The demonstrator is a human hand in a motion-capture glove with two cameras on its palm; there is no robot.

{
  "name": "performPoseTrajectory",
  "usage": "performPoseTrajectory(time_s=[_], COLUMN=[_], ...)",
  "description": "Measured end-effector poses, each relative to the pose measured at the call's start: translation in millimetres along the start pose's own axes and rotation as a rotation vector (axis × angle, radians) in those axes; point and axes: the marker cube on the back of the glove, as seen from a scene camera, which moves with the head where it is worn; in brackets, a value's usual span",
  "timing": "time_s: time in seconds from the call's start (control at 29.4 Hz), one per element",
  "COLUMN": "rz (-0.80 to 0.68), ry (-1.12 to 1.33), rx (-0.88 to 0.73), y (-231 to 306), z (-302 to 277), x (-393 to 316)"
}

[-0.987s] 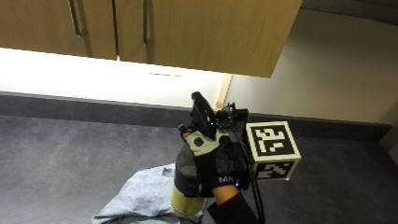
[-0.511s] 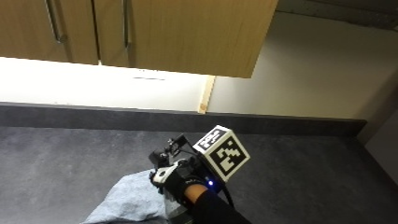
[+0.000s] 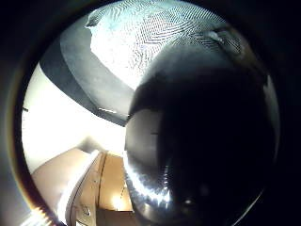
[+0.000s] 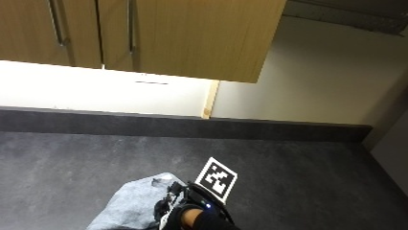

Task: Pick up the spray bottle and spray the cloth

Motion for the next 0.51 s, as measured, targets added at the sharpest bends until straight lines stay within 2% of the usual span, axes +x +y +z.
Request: performPoseTrajectory(time_s=[0.1,0.27,0.37,0.51], rz=[0.021,-0.068,-0.197,-0.433], ry=[0.034,-0.017,-0.063,-0.141], rx=[0.020,0.050,0.136,0.329], y=[-3.7,12.4,25.7,55.8], z=[12.2,5.8,-4.3,-19.3], x=[5.1,-0.3,-4.4,-8.5])
